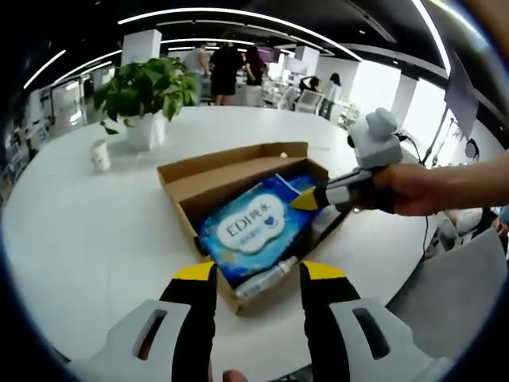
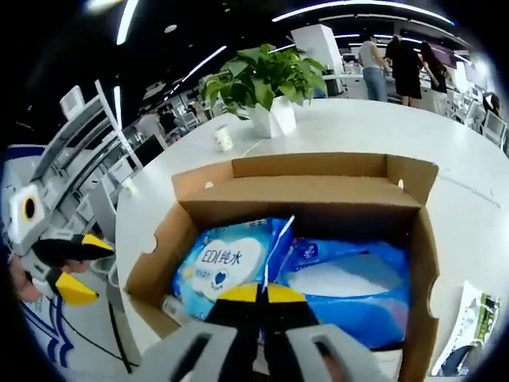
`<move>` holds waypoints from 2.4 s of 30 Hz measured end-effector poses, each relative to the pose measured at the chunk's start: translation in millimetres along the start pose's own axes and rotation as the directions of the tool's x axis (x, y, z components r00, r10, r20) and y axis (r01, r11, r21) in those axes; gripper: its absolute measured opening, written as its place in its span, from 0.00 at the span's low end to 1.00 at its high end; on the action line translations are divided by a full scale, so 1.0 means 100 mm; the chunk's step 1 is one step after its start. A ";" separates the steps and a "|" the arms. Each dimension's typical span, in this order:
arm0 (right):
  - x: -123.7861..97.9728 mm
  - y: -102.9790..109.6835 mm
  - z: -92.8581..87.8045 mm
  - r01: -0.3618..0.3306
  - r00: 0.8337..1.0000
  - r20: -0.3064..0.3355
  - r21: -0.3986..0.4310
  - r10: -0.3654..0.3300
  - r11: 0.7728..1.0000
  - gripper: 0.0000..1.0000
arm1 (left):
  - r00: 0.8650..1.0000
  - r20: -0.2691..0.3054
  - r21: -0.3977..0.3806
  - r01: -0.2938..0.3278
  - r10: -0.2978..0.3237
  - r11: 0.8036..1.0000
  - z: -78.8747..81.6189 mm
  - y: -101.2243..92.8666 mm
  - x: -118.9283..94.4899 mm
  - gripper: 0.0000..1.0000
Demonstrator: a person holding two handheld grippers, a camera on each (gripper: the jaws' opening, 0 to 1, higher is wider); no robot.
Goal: Operate the shoe box by opening the lid, removing the specified soft item, and placing it in the target area until the item is outside and the box remains undamaged.
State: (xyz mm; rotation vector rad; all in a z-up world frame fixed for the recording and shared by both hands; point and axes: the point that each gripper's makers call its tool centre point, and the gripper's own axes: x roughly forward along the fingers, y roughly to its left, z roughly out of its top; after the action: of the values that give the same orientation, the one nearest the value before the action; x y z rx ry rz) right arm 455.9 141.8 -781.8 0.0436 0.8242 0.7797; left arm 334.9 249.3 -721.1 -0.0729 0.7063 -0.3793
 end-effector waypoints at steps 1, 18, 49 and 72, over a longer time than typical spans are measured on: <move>-0.02 -0.03 0.02 0.002 1.000 0.009 0.010 -0.002 1.000 0.00 | 1.000 0.000 0.000 0.003 -0.003 1.000 0.01 -0.02 0.01 0.42; -0.50 -0.28 0.04 0.050 0.995 0.088 0.065 -0.055 0.997 0.00 | 0.999 0.001 0.029 0.042 -0.042 0.999 0.19 -0.20 0.22 0.42; -1.10 -0.39 -0.11 0.117 0.979 0.149 0.138 -0.137 0.984 0.00 | 0.996 -0.052 0.015 0.075 -0.074 0.997 0.29 -0.28 0.71 0.42; -1.20 -0.55 -0.24 0.134 0.976 0.146 0.170 -0.160 0.976 0.00 | 0.986 -0.096 -0.077 0.126 -0.133 0.989 0.31 -0.33 1.19 0.42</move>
State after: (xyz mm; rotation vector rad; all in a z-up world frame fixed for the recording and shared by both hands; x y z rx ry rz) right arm 422.8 19.2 -739.0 0.1828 0.7271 0.5617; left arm 426.8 173.9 -765.1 -0.1679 0.8171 -0.4855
